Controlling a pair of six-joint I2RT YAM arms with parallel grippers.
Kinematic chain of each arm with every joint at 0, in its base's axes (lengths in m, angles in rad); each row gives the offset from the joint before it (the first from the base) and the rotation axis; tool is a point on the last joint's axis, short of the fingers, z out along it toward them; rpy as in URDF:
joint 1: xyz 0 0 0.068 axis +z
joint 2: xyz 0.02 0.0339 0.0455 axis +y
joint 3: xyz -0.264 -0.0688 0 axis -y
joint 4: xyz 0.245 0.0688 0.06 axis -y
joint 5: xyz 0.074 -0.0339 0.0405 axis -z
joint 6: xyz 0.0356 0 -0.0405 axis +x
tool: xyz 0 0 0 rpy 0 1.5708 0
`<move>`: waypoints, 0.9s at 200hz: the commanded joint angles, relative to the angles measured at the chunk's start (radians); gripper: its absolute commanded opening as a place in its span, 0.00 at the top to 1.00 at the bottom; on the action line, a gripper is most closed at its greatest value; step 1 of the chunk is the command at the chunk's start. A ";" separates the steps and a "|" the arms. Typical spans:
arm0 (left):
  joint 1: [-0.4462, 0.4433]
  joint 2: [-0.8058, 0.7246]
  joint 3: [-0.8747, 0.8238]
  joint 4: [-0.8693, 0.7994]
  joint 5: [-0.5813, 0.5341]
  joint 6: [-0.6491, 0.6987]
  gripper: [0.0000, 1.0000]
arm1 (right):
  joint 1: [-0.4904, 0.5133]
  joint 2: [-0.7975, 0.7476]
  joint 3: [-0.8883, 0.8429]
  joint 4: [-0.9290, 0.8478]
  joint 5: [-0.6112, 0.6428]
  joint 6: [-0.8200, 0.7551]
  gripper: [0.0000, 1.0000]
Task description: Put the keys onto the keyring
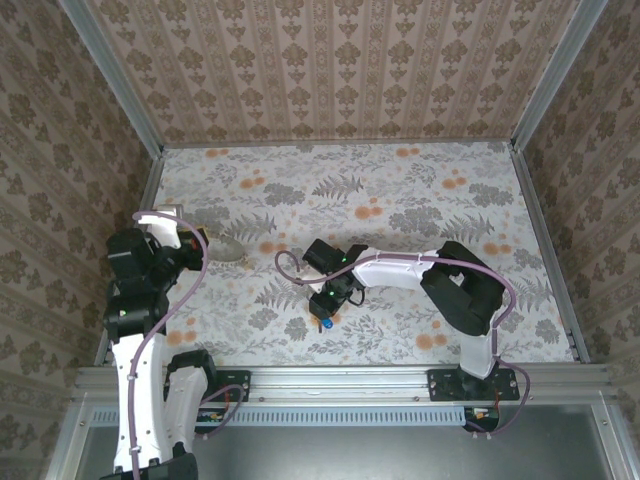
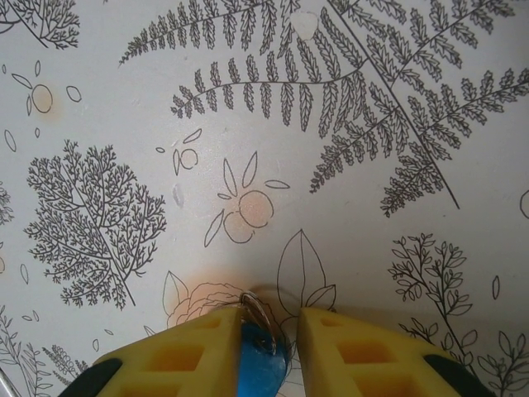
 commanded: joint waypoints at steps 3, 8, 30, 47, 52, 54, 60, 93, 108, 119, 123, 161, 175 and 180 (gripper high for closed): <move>0.009 -0.014 -0.005 0.050 0.024 -0.020 1.00 | 0.003 0.042 0.020 0.015 -0.014 -0.018 0.73; 0.009 -0.014 -0.005 0.050 0.023 -0.019 1.00 | 0.004 0.040 0.019 0.017 -0.017 -0.018 0.73; 0.009 -0.014 -0.007 0.052 0.027 -0.021 1.00 | 0.006 0.036 0.021 0.028 -0.025 -0.020 0.71; 0.009 -0.014 -0.007 0.051 0.027 -0.021 1.00 | 0.005 0.037 0.026 0.033 -0.028 -0.019 0.71; 0.009 -0.014 -0.007 0.052 0.027 -0.021 1.00 | 0.005 0.037 0.027 0.033 -0.031 -0.020 0.71; 0.009 -0.014 -0.008 0.052 0.027 -0.020 1.00 | 0.006 0.038 0.028 0.035 -0.032 -0.020 0.71; 0.009 -0.014 -0.008 0.052 0.027 -0.021 1.00 | 0.005 0.038 0.029 0.036 -0.033 -0.022 0.72; 0.009 -0.014 -0.008 0.052 0.027 -0.021 1.00 | 0.005 0.045 0.026 0.041 -0.039 -0.025 0.75; 0.008 -0.014 -0.007 0.052 0.027 -0.021 1.00 | 0.006 0.042 0.023 0.044 -0.042 -0.025 0.77; 0.009 -0.014 -0.007 0.051 0.027 -0.021 1.00 | 0.006 0.042 0.023 0.048 -0.048 -0.025 0.78; 0.009 -0.013 -0.007 0.051 0.027 -0.021 1.00 | 0.005 0.042 0.023 0.049 -0.049 -0.025 0.78; 0.009 -0.011 -0.006 0.050 0.026 -0.020 1.00 | 0.006 0.043 0.027 0.052 -0.063 -0.029 0.84; 0.009 -0.010 -0.007 0.050 0.025 -0.020 1.00 | 0.005 0.038 0.024 0.053 -0.064 -0.032 0.90; 0.009 -0.008 -0.005 0.050 0.026 -0.020 1.00 | 0.005 0.033 0.023 0.053 -0.066 -0.033 0.93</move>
